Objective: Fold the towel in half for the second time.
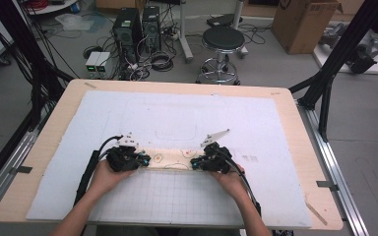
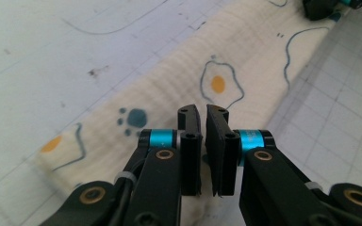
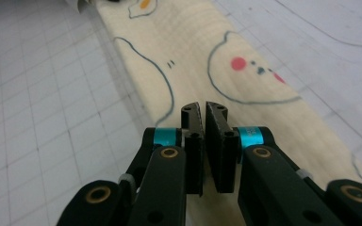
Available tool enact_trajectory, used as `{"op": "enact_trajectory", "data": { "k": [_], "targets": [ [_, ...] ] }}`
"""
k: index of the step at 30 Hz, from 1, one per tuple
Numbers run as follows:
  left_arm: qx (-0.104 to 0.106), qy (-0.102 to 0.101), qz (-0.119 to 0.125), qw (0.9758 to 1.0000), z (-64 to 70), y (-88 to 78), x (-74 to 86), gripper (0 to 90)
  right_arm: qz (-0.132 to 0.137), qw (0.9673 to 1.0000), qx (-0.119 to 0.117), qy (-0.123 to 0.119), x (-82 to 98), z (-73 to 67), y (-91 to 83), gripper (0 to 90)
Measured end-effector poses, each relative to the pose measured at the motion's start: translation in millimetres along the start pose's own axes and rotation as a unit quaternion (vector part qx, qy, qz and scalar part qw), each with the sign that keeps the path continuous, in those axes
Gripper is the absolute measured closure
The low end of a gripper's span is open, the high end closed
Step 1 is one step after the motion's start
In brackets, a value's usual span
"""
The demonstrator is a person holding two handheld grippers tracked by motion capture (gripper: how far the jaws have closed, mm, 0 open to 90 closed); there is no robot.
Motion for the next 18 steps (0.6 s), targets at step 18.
{"op": "enact_trajectory", "data": {
  "k": [18],
  "targets": [
    [-0.010, -0.024, 0.021, 0.9995, -15.3, -17.9, 18.1, 78.1, 0.016, 0.9986, 0.049, -0.007, 25.8, 19.5, -34.0, 77.2]
  ]
}}
Point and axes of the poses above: each handheld gripper's, and its own axes: y roughly forward along the jaws, x roughly out of its underside, z roughly to its right, the point moved 7 cm from there along y, roughly forward along the jaws, and after that the axes turned 5 degrees about -x, right-handed, at the moved point
